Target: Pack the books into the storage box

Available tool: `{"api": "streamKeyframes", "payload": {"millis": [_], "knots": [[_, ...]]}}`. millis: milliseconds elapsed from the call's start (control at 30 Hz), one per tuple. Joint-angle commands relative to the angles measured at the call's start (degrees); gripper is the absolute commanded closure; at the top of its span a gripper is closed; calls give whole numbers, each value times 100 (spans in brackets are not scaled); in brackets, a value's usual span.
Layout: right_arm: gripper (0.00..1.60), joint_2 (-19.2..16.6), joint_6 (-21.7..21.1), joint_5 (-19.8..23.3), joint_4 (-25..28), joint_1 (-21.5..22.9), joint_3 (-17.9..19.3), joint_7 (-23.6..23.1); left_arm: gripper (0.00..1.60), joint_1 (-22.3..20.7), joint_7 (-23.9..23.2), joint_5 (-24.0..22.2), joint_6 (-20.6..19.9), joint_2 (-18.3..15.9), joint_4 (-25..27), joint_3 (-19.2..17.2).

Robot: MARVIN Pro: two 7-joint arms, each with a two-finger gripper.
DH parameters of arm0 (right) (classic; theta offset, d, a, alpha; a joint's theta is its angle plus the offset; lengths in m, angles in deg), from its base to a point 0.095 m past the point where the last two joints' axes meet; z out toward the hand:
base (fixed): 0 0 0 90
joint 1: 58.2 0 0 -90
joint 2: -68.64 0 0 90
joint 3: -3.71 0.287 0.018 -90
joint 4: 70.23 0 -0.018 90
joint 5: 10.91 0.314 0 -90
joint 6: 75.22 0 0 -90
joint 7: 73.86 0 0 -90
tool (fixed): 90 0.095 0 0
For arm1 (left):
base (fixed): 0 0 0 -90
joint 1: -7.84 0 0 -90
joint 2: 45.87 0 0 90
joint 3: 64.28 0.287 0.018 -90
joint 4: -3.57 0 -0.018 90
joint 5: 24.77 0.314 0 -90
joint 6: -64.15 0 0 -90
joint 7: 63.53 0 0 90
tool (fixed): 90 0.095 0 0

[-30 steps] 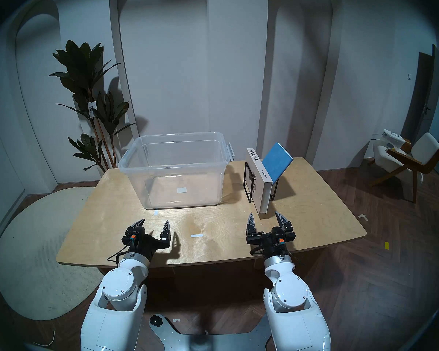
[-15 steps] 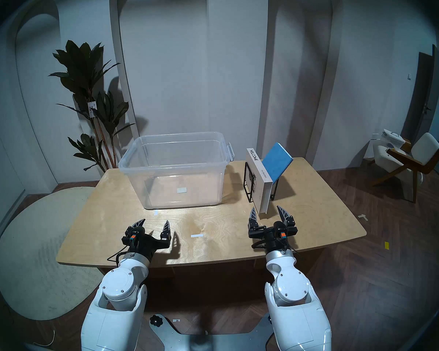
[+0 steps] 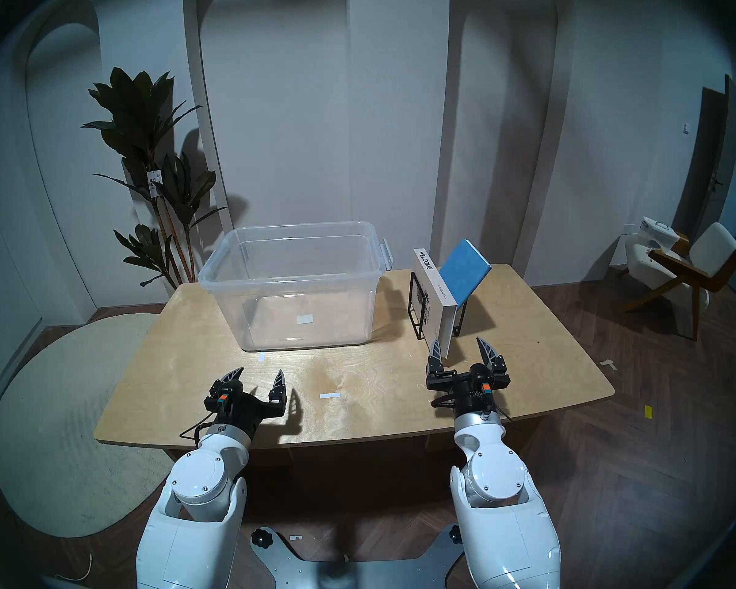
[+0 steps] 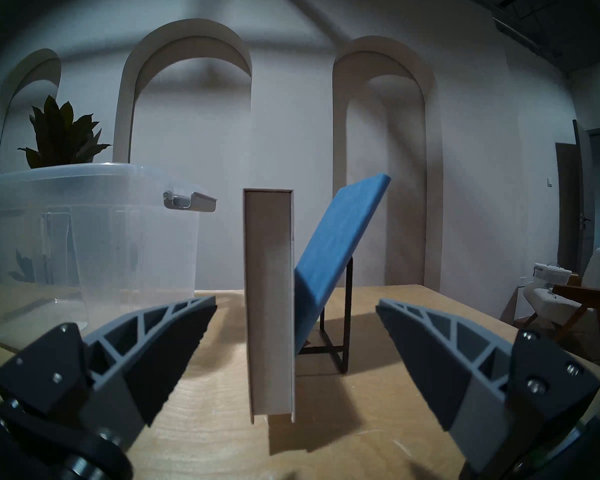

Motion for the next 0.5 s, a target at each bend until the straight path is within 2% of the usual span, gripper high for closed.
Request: {"api": "streamKeyframes", "payload": {"millis": [0, 67, 100, 133, 233, 367, 467], "knots": [[0, -99, 60, 141, 501, -35, 42, -152, 0, -35, 3, -7, 27, 17, 111, 4], [0, -131, 28, 169, 572, -69, 41, -198, 0, -35, 1, -6, 28, 18, 111, 3], [0, -305, -38, 242, 754, -188, 15, -446, 0, -36, -4, -2, 28, 23, 110, -1], [0, -305, -38, 242, 754, -188, 15, -446, 0, -36, -4, -2, 28, 23, 110, -1], [0, -386, 191, 225, 927, -345, -5, -585, 0, -36, -10, 4, 28, 30, 110, -6], [0, -273, 346, 250, 1105, -445, 62, -497, 0, -35, -17, 11, 28, 39, 112, -12], [0, -142, 165, 414, 1173, -293, 179, -338, 0, -35, -26, 18, 29, 48, 112, -18]]}}
